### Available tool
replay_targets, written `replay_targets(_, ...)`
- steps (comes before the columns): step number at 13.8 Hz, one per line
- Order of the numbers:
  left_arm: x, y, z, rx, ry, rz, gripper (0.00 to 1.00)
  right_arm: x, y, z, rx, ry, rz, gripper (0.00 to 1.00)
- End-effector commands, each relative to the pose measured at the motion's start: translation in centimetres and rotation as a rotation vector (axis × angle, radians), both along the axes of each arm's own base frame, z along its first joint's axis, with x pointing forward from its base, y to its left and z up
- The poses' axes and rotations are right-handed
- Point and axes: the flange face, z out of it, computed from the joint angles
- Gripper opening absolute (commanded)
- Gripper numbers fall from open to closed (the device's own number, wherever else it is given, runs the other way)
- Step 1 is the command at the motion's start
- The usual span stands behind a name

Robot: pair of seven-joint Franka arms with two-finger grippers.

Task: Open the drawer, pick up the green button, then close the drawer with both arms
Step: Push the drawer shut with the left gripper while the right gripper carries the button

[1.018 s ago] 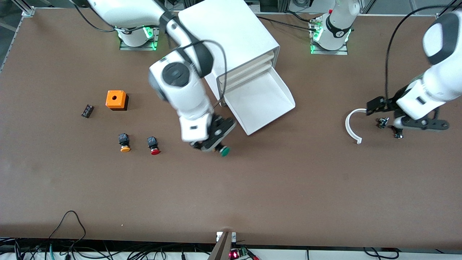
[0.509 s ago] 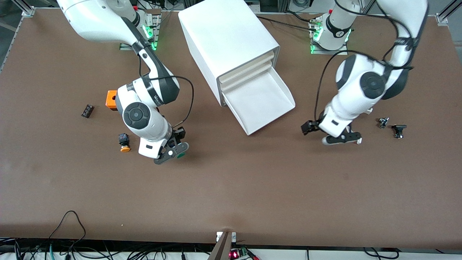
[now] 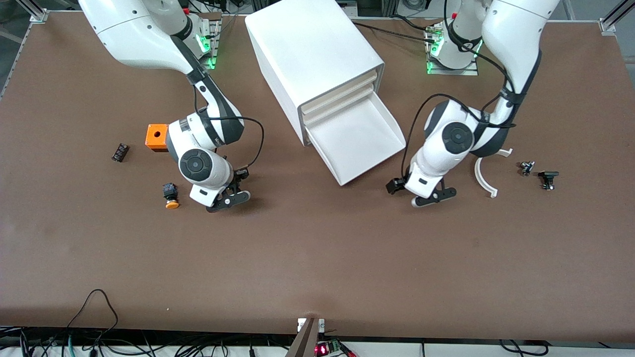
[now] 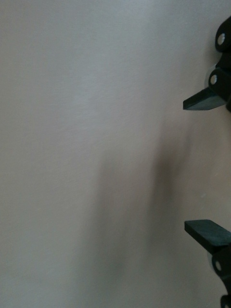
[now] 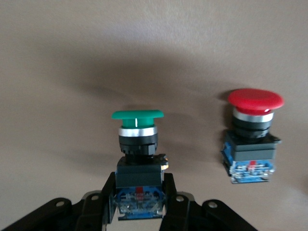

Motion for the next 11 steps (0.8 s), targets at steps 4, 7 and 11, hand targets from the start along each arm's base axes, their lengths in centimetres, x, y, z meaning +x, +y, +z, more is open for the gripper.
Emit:
replay_targets(4, -5.1, -3.0, -0.9, 0.031, 0.063, 0.009, 1.00, -0.9, -0.2, 0.6, 0.014, -0.029, -0.092, 0.97)
replay_targets(7, -8.9, -5.3, -1.0, 0.035, 0.102, 0.048, 1.00, 0.5, 0.0, 4.4, 0.050, -0.058, -0.146, 1.00)
replay_targets(11, -13.7, -9.5, 1.0, 0.029, 0.114, 0.110, 1.00, 2.4, 0.0, 11.4, 0.006, -0.021, -0.243, 1.00)
